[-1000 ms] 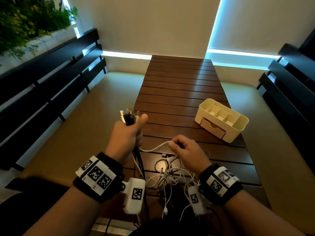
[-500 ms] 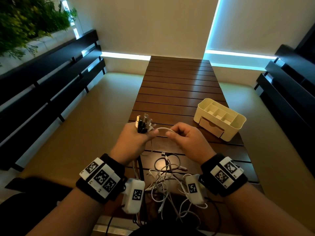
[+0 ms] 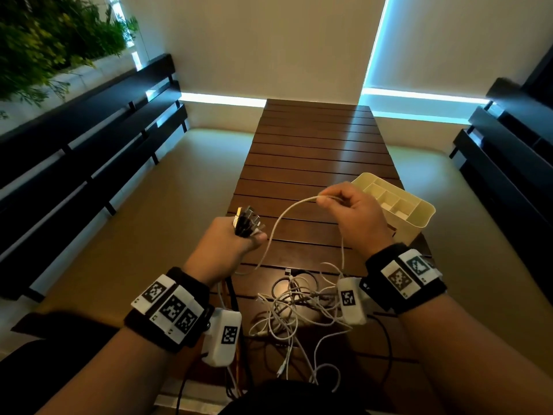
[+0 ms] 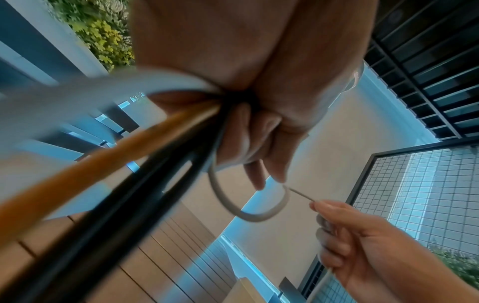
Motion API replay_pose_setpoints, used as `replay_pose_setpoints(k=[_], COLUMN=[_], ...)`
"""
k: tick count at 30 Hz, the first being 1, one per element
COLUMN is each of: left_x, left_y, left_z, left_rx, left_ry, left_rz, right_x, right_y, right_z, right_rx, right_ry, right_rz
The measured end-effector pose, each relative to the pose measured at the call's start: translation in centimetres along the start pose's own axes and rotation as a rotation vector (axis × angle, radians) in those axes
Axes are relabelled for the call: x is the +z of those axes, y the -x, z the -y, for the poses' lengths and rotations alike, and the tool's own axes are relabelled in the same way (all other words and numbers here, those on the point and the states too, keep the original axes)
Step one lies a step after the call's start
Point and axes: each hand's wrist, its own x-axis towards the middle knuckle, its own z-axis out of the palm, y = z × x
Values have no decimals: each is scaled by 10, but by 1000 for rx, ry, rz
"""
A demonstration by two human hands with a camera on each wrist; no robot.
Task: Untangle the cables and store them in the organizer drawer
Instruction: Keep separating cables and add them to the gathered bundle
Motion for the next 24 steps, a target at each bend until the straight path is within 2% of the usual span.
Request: replay_pose_setpoints(k=[2, 4, 7, 13, 16, 19, 24], left_x=[0, 3, 14, 20, 21, 22, 12], left_y=[-5, -9, -12, -27, -30, -30, -31], left_z=[-2, -7, -15, -14, -13, -13, -3], left_rx=[42, 73, 125, 202, 201, 191, 87], left_ry=[38, 103, 107, -54, -84, -68, 117], left_rz=[-79, -103, -33, 132, 147, 107, -2], right_x=[2, 9, 22, 21, 20, 21, 20], right_y=[2, 6, 8, 2, 2, 6, 15], right_z=[2, 0, -3, 0, -1, -8, -30], right_rx=[-93, -150, -179, -232, -211, -115, 54], right_ry=[119, 180, 148, 55, 28, -50, -135], right_rz=[98, 211, 319, 318, 325, 320, 282])
